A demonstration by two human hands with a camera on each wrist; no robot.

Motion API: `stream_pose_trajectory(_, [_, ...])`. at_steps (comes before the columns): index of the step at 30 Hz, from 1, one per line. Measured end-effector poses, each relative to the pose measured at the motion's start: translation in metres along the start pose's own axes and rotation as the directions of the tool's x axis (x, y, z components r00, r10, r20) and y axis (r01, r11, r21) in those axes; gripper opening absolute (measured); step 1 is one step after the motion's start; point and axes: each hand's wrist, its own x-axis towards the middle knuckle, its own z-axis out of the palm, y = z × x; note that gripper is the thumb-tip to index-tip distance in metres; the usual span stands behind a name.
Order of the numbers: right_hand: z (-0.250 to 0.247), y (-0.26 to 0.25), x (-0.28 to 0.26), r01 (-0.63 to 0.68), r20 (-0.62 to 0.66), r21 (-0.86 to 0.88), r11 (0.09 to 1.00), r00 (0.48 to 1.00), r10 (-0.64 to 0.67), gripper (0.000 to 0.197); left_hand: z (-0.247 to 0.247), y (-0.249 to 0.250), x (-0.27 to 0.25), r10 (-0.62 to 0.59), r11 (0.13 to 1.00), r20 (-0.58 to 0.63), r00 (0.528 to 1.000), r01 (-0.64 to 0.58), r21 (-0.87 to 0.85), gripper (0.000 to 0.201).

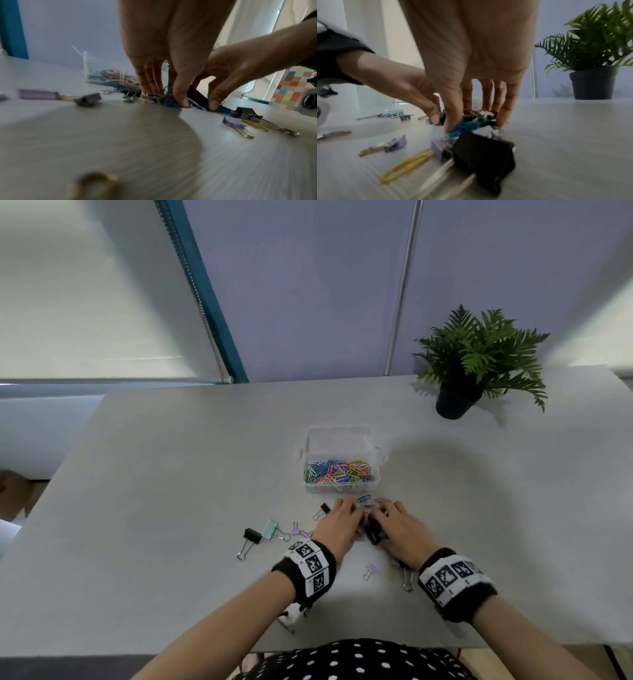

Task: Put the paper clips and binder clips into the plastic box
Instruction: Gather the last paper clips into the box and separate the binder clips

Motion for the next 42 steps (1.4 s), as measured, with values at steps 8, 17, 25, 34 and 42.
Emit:
stream_pose_trajectory(8, [-0.007,0.004,0.003,0.017,-0.064,0.070,0.997,0.998,-0.012,0.023,-0.010,-0.042,-0.024,-0.034,0.975,-0.056,0.998,0.021,-0.222,0.021])
stream_pose_trajectory(17, [-0.032,-0.005,0.017,0.035,0.002,-0.020,0.999,0.999,-0.035,0.018,-0.031,-0.055,-0.023,-0.297,0.723,-0.009,0.955,0.219,-0.655,0.006])
stream_pose_trajectory(25, [-0.009,-0.047,0.033,0.133,0.102,0.037,0.990,0.985,-0.136,0.057,-0.044,-0.064,-0.022,-0.346,0.701,-0.055,0.937,0.219,-0.679,0.009])
stream_pose_trajectory(34, [0.008,-0.063,0.021,0.200,0.011,0.071,0.977,0.979,-0.201,0.022,-0.059,-0.058,-0.009,-0.334,0.660,-0.056,0.941,0.191,-0.726,0.004])
stream_pose_trajectory(42, [0.003,-0.059,0.028,0.161,0.068,0.228,0.960,0.981,-0.181,0.016,-0.088,-0.059,0.042,-0.373,0.745,-0.113,0.921,0.225,-0.628,0.011])
